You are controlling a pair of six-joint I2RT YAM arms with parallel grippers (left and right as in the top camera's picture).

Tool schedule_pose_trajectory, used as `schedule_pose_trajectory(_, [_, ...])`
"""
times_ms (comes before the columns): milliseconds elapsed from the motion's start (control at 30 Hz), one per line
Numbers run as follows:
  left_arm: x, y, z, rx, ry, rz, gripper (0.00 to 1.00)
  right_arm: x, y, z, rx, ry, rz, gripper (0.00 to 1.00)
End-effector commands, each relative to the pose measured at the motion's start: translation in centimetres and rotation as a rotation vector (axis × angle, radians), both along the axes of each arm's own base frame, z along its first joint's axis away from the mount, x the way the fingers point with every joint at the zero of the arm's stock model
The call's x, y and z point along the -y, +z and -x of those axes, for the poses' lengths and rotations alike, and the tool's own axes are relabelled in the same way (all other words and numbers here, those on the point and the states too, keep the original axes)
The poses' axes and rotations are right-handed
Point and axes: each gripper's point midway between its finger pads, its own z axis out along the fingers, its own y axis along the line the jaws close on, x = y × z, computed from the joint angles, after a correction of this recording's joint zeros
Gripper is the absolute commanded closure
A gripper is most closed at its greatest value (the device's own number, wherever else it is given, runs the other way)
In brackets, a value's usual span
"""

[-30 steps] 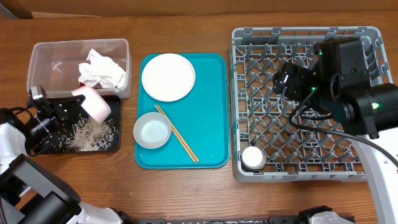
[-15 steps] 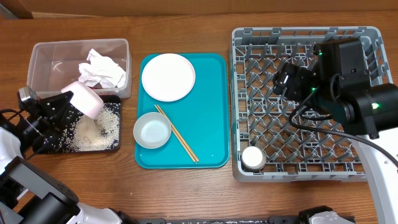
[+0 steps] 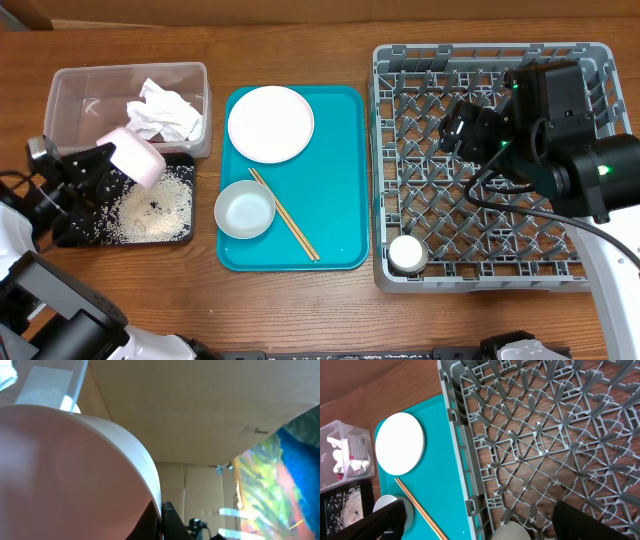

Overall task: Sort waste into correct bins and load items into the dishwasher
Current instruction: 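Carry the rice bowl left and tip the rice onto the black tray, then return the empty pink bowl to the teal tray with the left gripper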

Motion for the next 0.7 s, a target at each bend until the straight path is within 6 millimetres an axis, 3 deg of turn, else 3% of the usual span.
schedule_pose_trajectory(0, [2.4, 3.8, -1.0, 0.063, -0.058, -0.162, 0.96, 0.0, 0.9, -0.2, 0.031, 0.003, 0.002, 0.05])
schedule_pose_trajectory(167, [8.2, 5.6, -3.2, 0.021, -0.142, -0.521, 0.96, 0.1, 0.9, -0.2, 0.031, 0.003, 0.003, 0.05])
schedule_pose_trajectory(300, [14.0, 5.2, -4.9, 0.035, -0.235, -0.833, 0.96, 0.1, 0.9, -0.2, 0.031, 0.003, 0.003, 0.05])
schedule_pose_trajectory(467, [20.6, 1.0, -5.3, -0.008, -0.352, -1.252, 0.96, 0.1, 0.9, -0.2, 0.03, 0.003, 0.003, 0.05])
schedule_pose_trajectory(667, [26.8, -4.3, -3.6, -0.058, -0.523, -1.543, 0.96, 0.1, 0.9, -0.1, 0.027, 0.003, 0.004, 0.05])
